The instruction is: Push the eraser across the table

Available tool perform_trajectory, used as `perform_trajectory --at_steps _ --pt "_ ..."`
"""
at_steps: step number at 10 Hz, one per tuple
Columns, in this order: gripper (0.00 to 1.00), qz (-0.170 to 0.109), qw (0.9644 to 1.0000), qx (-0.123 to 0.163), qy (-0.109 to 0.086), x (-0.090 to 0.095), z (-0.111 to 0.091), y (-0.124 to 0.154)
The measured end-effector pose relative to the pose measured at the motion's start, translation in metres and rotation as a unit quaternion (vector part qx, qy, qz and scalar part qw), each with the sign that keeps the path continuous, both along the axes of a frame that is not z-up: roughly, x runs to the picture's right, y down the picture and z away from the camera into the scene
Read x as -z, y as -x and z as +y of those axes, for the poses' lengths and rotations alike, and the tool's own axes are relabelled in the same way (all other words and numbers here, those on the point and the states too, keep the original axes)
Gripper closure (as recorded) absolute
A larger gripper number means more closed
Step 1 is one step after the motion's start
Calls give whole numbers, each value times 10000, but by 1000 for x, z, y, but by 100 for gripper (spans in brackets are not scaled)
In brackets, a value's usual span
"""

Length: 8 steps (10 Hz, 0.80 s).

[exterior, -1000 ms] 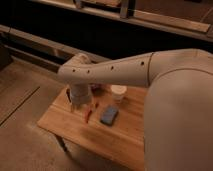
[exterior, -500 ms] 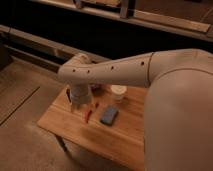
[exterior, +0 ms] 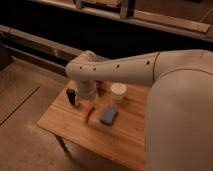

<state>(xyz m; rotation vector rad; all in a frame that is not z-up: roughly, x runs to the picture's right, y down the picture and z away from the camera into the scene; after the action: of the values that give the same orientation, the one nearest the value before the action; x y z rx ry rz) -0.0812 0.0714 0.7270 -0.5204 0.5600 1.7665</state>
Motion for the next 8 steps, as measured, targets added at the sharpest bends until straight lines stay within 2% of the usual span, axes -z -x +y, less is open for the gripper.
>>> perform_trajectory --at_steps 2,4,6,8 --pt "35 76 9987 -494 -53 -10 -16 -12" --pt "35 41 9968 -800 -48 -25 -29 -25" --pt "35 -83 9973 -730 20 -36 -31 -16" --pt "35 -265 9984 -433 263 -48 -16 17"
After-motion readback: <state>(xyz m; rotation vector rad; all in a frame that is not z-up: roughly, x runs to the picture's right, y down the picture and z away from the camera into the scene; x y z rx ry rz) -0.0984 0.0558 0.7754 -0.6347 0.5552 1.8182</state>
